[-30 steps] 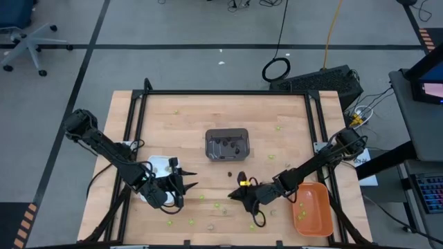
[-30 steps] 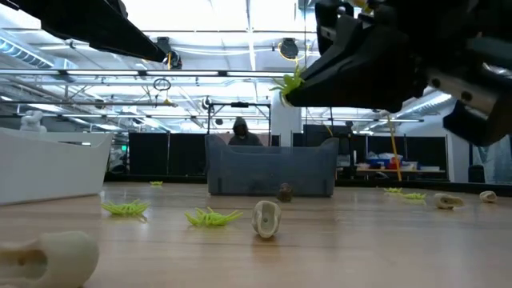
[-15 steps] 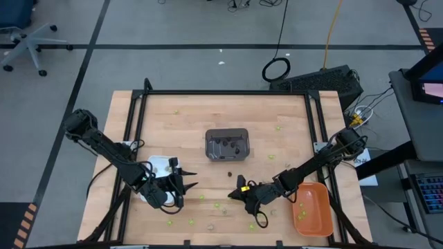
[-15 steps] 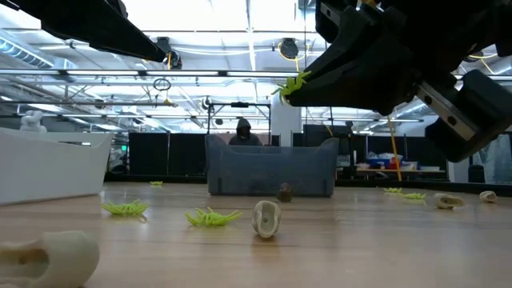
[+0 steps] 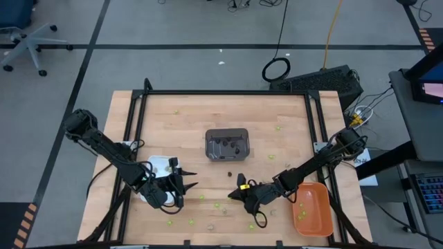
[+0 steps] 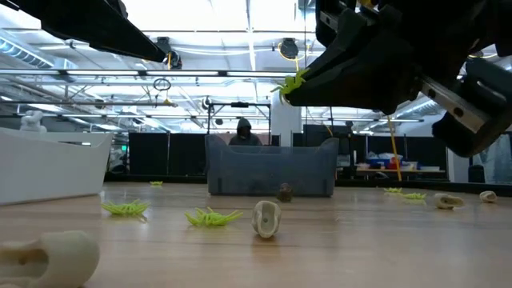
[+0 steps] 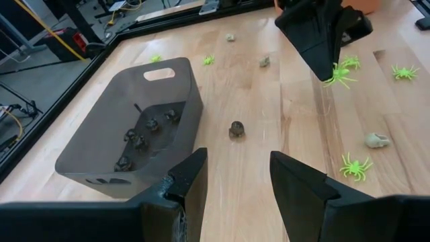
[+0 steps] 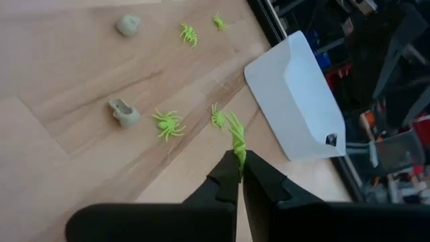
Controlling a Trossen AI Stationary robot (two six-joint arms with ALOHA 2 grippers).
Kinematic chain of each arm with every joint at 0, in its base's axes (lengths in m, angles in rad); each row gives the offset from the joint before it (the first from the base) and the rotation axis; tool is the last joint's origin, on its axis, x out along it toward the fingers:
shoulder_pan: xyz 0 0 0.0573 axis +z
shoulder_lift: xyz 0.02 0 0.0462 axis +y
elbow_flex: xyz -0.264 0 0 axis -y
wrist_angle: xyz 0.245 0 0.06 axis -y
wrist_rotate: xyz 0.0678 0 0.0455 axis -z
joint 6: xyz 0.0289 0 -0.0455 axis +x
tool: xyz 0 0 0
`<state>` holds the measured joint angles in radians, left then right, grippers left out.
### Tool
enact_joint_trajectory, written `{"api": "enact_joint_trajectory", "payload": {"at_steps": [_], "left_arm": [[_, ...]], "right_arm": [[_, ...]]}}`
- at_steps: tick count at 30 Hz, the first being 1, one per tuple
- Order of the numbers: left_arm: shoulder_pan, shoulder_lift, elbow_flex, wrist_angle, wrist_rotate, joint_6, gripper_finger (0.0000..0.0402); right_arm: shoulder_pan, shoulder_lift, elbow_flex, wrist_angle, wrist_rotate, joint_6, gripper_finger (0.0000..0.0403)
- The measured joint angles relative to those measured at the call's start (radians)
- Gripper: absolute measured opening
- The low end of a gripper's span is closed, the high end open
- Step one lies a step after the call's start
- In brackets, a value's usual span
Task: Sort Halloween decoration
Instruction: Put the green spider toy into the orange bin
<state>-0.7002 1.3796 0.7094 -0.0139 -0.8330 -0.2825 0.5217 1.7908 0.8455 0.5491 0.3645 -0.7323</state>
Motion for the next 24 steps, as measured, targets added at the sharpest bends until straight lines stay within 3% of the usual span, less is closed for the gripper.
{"api": "enact_joint_trajectory", "payload": {"at_steps": [7,24], "left_arm": [[0.000,0.000,0.000,0.004,0.018,-0.001,0.0160],[0.000,0.002,0.000,0.006,0.056,-0.077,0.0160]], "right_arm": [[0.000,0.000,0.000,0.000,-0.001,0.204,0.0000],[0.000,0.000,0.000,0.017,-0.001,0.962,0.0000]]}}
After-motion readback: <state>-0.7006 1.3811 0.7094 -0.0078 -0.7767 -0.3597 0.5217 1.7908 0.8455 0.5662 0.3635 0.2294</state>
